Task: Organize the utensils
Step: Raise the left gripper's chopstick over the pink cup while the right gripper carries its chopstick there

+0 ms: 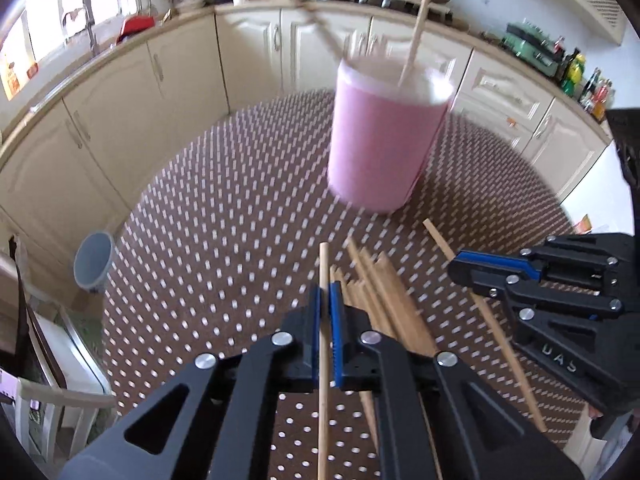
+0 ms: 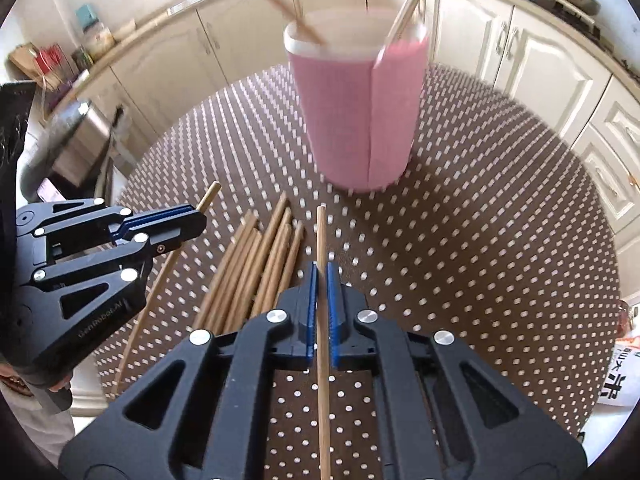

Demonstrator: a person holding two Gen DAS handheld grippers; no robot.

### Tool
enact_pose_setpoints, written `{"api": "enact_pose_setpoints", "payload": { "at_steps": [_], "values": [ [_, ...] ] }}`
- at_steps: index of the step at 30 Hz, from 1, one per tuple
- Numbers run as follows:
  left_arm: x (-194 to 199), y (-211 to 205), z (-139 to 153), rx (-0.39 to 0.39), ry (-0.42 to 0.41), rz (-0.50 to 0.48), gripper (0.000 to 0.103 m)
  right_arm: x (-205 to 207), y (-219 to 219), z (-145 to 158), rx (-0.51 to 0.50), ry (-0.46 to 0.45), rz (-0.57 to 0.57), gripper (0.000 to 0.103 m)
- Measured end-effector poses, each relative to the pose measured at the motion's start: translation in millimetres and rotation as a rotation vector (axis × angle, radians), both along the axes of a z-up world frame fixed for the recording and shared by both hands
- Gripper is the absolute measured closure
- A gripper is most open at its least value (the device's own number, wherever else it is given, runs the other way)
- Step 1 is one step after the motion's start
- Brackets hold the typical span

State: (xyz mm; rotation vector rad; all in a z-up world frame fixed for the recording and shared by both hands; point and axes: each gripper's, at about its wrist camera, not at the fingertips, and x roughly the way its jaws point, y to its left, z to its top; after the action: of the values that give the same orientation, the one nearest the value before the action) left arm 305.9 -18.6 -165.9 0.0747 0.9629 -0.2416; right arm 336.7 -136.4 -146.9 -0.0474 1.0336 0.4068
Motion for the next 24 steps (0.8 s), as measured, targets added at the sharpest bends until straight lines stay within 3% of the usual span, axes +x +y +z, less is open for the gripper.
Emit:
{"api": "enact_pose_setpoints", "payload": {
  "at_steps": [11, 24],
  "values": [
    [-31.9, -2.2, 96.7, -0.084, -0.189, -0.034, 0.097, -33.8, -30.2, 88.2, 0.172, -0.236, -0.012, 0.097],
    [-38.5, -10.9, 154.9, -0.168, -0.323, -0.051, 0.098, -46.5, -58.3, 151.6, 0.192, -0.411, -0.033, 0.098]
  ]
}}
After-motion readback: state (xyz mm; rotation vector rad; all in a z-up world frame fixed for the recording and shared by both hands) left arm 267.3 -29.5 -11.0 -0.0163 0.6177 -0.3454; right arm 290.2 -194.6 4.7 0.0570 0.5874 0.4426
